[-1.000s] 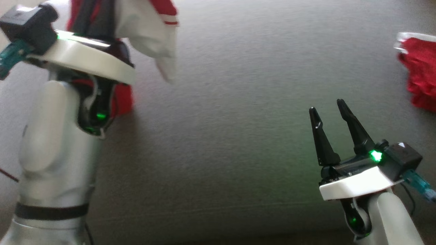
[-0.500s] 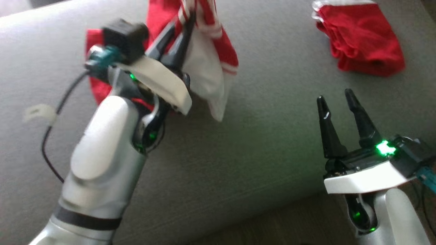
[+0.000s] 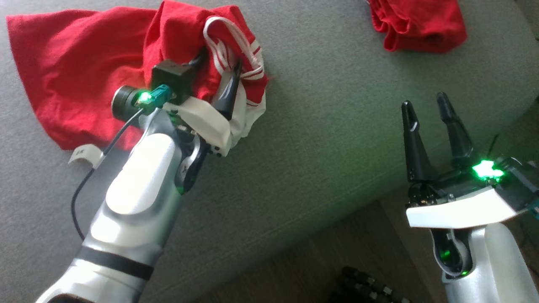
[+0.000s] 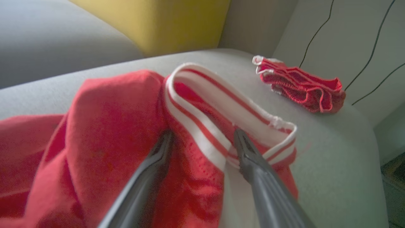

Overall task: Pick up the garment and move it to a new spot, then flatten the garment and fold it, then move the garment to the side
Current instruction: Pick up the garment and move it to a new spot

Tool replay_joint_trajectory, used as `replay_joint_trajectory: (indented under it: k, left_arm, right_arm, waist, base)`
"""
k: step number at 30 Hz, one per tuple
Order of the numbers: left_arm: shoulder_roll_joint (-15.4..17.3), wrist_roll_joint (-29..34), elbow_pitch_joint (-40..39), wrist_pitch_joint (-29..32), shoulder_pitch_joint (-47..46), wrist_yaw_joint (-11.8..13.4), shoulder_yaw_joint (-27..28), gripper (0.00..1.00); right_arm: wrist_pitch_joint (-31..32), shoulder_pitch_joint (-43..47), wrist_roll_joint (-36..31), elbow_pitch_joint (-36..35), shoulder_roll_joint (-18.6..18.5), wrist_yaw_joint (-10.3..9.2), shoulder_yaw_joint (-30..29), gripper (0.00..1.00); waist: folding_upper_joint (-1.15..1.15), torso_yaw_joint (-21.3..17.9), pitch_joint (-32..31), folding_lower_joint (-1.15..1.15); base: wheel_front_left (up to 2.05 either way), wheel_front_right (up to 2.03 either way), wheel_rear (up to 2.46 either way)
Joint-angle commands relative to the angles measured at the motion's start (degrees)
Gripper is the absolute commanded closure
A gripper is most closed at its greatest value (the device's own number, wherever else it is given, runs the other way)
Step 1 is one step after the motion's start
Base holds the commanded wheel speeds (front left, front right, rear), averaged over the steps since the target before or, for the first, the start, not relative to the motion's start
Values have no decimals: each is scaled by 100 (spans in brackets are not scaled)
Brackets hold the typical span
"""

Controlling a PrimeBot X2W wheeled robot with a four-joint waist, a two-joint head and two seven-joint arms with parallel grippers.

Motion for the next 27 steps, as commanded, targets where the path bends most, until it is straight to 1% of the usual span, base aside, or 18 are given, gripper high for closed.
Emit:
replay_joint_trajectory:
  k: [1,4,8,16,19,22,27]
  left_arm:
    - [18,-44,-186,-97,-233,4,142,0]
    - [-52,-112,-311,-370,-176,37,95,0]
    - [-90,-191,-611,-630,64,98,67,0]
    - [-36,-288,-1550,-842,1062,486,312,0]
    - [-49,-403,-1876,-859,1506,504,391,0]
    - [-26,-308,-2251,-864,1897,544,475,0]
    - [4,-64,-2859,-866,2623,696,848,0]
  right_arm:
    - [-37,-59,-13,-203,-31,-2,105,0]
    - [-37,-48,-103,-197,-31,-2,114,0]
    - [-37,-17,-260,-178,-31,-2,116,0]
    - [-37,81,-542,-146,-31,-2,123,0]
    - [-37,126,-621,-99,-31,-2,134,0]
    - [-37,160,-719,-44,-31,-2,123,0]
    - [-37,238,-792,44,-31,-2,114,0]
  waist:
    - [0,85,-55,-2]
    - [0,314,-202,-2]
    - [0,720,-444,-2]
    - [0,1596,-879,-2]
    - [0,1886,-1027,-2]
    - [0,2104,-1166,-2]
    - [0,2323,-1402,-2]
  base:
    - [0,0,0]
    - [0,0,0]
    - [0,0,0]
    - [0,0,0]
    - [0,0,0]
    - [0,0,0]
    - [0,0,0]
